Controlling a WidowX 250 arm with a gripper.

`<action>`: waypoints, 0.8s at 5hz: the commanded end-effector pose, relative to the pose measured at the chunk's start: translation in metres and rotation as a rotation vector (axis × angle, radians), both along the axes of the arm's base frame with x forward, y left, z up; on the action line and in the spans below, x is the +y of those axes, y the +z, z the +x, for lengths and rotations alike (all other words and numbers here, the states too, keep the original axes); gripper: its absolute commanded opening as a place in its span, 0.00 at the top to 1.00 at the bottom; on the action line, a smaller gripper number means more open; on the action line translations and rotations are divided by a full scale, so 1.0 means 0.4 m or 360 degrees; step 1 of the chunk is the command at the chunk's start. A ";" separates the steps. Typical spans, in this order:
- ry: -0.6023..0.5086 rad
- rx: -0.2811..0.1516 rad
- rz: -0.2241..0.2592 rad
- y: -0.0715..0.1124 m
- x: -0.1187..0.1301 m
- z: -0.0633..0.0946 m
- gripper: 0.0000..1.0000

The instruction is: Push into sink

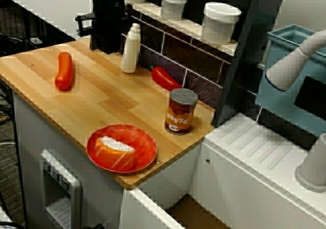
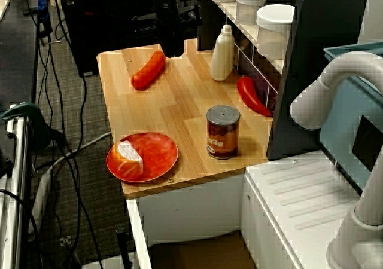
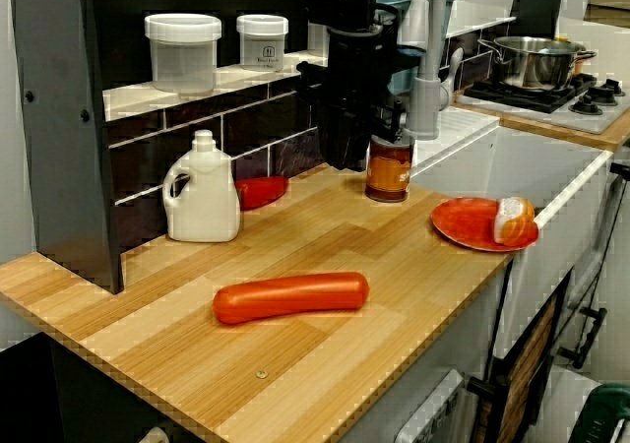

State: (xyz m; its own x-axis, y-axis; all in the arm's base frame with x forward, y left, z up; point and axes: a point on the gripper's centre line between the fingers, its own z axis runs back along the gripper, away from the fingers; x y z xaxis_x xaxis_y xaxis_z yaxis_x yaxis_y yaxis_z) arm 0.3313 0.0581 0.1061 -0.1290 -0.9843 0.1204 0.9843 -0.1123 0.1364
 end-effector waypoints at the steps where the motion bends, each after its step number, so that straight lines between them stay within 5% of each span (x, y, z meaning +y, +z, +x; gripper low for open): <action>1: 0.0109 -0.0071 0.0022 0.062 -0.084 0.049 1.00; 4: 0.0078 -0.0129 -0.0005 0.045 -0.140 0.075 1.00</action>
State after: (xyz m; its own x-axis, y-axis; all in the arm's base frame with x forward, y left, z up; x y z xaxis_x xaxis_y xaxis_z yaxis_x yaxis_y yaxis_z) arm 0.3557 0.0016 0.1113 -0.0843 -0.9891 0.1211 0.9827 -0.0624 0.1742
